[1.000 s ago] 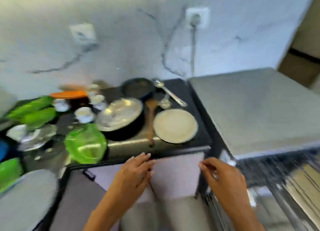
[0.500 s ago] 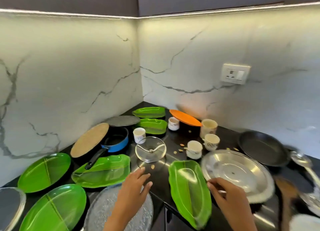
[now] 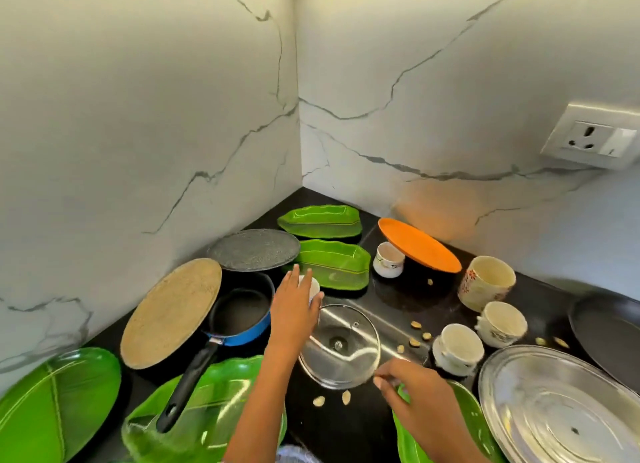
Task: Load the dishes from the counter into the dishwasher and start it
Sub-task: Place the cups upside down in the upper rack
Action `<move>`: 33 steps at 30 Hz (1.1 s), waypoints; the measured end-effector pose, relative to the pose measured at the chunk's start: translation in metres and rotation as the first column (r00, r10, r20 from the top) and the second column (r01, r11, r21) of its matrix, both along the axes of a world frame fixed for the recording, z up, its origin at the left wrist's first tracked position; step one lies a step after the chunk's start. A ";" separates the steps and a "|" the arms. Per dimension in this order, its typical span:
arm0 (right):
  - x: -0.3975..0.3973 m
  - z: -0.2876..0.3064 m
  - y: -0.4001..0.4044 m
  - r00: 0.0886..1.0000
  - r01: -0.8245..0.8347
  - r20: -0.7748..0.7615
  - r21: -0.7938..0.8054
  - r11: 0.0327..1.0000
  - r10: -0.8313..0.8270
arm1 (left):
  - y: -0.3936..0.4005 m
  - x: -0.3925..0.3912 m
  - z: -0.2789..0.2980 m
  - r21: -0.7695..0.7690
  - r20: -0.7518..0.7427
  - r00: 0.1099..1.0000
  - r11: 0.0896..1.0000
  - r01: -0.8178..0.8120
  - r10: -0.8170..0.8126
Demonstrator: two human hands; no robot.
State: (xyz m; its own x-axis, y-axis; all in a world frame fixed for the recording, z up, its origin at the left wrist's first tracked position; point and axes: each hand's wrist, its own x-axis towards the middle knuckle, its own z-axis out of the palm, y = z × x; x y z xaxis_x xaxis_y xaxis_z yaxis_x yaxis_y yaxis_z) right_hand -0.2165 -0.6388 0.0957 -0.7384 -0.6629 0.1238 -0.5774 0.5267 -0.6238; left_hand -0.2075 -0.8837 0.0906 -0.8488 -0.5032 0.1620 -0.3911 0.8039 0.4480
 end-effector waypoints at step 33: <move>0.171 0.005 0.385 0.597 0.795 -0.011 -0.122 0.594 -0.802 | 0.436 0.081 0.048 0.001 -0.389 0.507 0.550 0.835 -0.769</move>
